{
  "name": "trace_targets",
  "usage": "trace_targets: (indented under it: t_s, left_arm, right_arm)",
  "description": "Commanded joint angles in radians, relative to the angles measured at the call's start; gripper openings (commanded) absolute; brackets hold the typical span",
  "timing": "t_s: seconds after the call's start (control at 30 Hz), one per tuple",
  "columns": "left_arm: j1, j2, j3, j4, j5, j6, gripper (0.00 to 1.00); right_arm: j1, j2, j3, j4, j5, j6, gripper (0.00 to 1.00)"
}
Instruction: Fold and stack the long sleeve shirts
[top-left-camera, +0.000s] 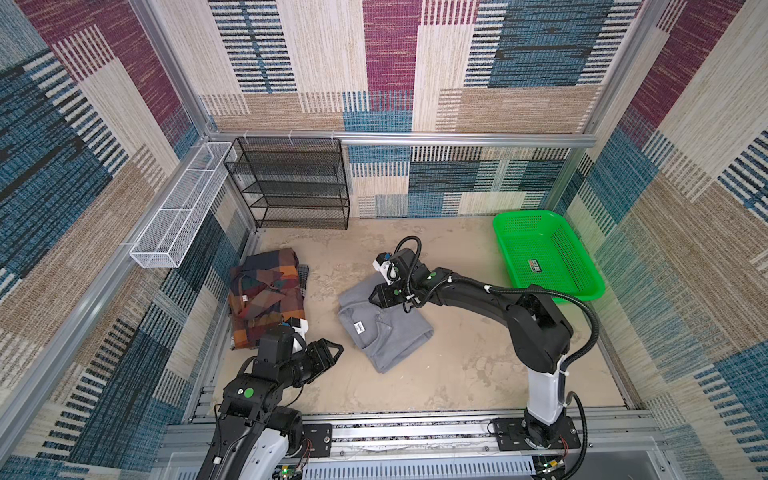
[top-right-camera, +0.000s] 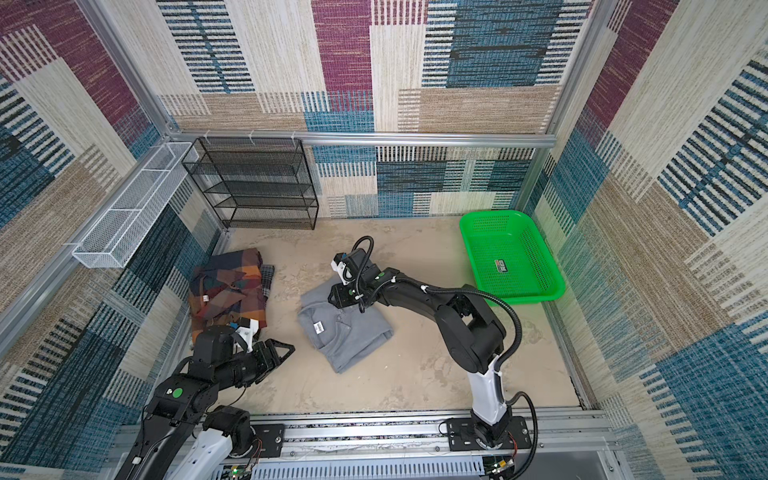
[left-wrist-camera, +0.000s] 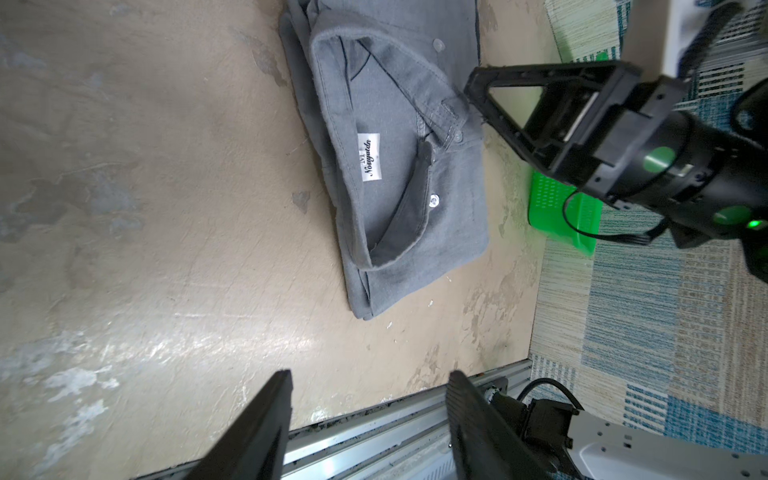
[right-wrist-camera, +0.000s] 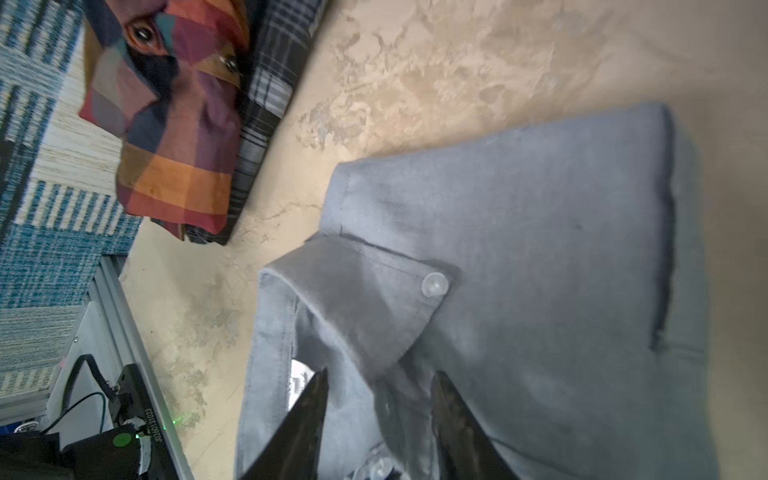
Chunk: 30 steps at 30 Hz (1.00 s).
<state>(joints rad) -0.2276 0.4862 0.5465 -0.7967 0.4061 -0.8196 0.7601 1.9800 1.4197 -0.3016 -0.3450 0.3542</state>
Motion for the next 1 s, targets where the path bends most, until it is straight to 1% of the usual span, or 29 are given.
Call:
trace_targets:
  t_s: [0.0,0.13,0.2,0.27,0.37,0.4,0.47,0.57,0.63,0.67,0.7,0.73,0.77,0.87,0.97]
  left_arm:
    - [0.001,-0.004,-0.006,0.019,0.000,-0.019,0.63]
    - [0.001,-0.018,-0.024,0.027,-0.001,-0.030,0.62]
    - [0.000,-0.017,-0.029,0.032,0.000,-0.033,0.62]
    - [0.001,-0.014,-0.035,0.037,-0.002,-0.036,0.62]
    - [0.001,-0.005,-0.043,0.049,-0.005,-0.044,0.62]
    - [0.001,0.000,-0.047,0.054,-0.010,-0.047,0.62]
    - [0.001,0.013,-0.055,0.076,-0.010,-0.054,0.62]
    - [0.001,0.058,-0.067,0.129,-0.004,-0.074,0.62]
    - [0.000,0.107,-0.051,0.148,-0.005,-0.073,0.61]
    - [0.000,0.124,-0.042,0.156,-0.010,-0.075,0.61]
    - [-0.001,0.150,-0.031,0.170,-0.014,-0.079,0.61]
    - [-0.001,0.174,-0.022,0.188,-0.011,-0.083,0.61]
    - [-0.002,0.195,-0.010,0.206,-0.011,-0.085,0.61]
    - [-0.011,0.273,0.045,0.247,-0.023,-0.090,0.60]
    - [-0.036,0.361,0.116,0.266,-0.053,-0.087,0.60]
  right_arm:
    - [0.035,0.008,-0.036,0.061,-0.050,0.028,0.42]
    - [0.101,0.007,-0.109,0.107,-0.047,0.059,0.42]
    - [0.134,0.002,-0.132,0.109,-0.013,0.075,0.42]
    - [0.167,-0.009,-0.147,0.105,0.030,0.066,0.43]
    - [0.179,-0.021,-0.162,0.089,0.050,0.081,0.48]
    - [0.178,-0.033,-0.158,0.073,0.073,0.080,0.51]
    - [0.178,-0.074,-0.149,0.051,0.076,0.055,0.54]
    - [0.172,-0.138,-0.092,-0.028,0.102,0.009,0.61]
    - [0.157,-0.160,-0.032,-0.120,0.149,-0.039,0.64]
    - [0.148,-0.173,-0.023,-0.140,0.181,-0.062,0.67]
    - [0.133,-0.188,-0.033,-0.149,0.215,-0.084,0.73]
    - [0.103,-0.201,-0.048,-0.159,0.231,-0.103,0.75]
    - [0.069,-0.210,-0.064,-0.160,0.221,-0.113,0.75]
    - [-0.042,-0.224,-0.137,-0.125,0.142,-0.137,0.75]
    - [-0.093,-0.198,-0.169,-0.104,0.102,-0.168,0.72]
